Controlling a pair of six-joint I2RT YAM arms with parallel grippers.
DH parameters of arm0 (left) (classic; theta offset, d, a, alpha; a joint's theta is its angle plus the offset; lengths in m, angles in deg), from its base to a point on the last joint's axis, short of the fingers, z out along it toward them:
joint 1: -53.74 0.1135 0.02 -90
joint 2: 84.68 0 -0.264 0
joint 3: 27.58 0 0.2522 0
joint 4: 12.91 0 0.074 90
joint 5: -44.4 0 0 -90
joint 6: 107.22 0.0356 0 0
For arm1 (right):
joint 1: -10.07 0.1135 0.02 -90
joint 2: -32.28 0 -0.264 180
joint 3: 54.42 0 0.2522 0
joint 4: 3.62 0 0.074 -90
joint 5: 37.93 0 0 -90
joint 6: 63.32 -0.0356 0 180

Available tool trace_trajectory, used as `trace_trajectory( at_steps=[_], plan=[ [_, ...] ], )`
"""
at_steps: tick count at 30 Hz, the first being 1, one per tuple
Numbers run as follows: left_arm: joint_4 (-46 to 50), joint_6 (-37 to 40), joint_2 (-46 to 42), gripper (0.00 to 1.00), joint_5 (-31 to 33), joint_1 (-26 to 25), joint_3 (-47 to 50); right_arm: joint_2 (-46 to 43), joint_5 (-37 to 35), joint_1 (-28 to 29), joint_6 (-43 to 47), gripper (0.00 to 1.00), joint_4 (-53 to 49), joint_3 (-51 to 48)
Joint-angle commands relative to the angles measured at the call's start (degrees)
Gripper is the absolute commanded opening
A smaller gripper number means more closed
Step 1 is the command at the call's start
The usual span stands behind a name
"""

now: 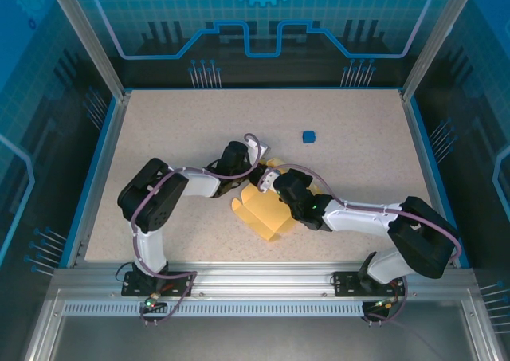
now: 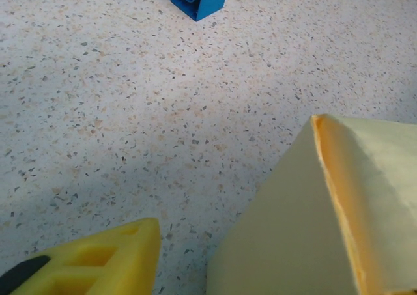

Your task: Fold the paper box

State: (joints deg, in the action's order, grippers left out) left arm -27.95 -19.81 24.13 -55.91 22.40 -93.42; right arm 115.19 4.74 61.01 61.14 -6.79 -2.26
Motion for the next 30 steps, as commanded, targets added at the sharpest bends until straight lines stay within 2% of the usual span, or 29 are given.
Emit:
trace_trajectory(
  at_steps=[1,10,14,20,30],
  plan=[
    [0.5,-4.69,0.46,0.43,10.53,1.47,-2.31,-0.64,3.07,0.65,-1.28,0.0,-3.07,0.7],
    [4.91,-14.03,0.13,0.32,19.39,1.48,-3.69,-1.09,3.32,0.91,-2.28,0.0,-3.73,0.03],
    [1.71,-13.41,0.08,0.34,15.36,1.52,-2.61,-1.17,3.3,0.83,-2.64,0.0,-3.55,-0.37],
    [-4.61,-7.46,-1.32,0.45,6.4,1.52,0.25,-1.67,3.55,0.12,-3.36,0.0,-3.51,-0.53],
    [-5.32,-2.84,-2.55,0.6,1.74,1.51,0.13,-1.5,3.74,-0.12,-3.61,0.0,-4.17,-0.25]
  ],
)
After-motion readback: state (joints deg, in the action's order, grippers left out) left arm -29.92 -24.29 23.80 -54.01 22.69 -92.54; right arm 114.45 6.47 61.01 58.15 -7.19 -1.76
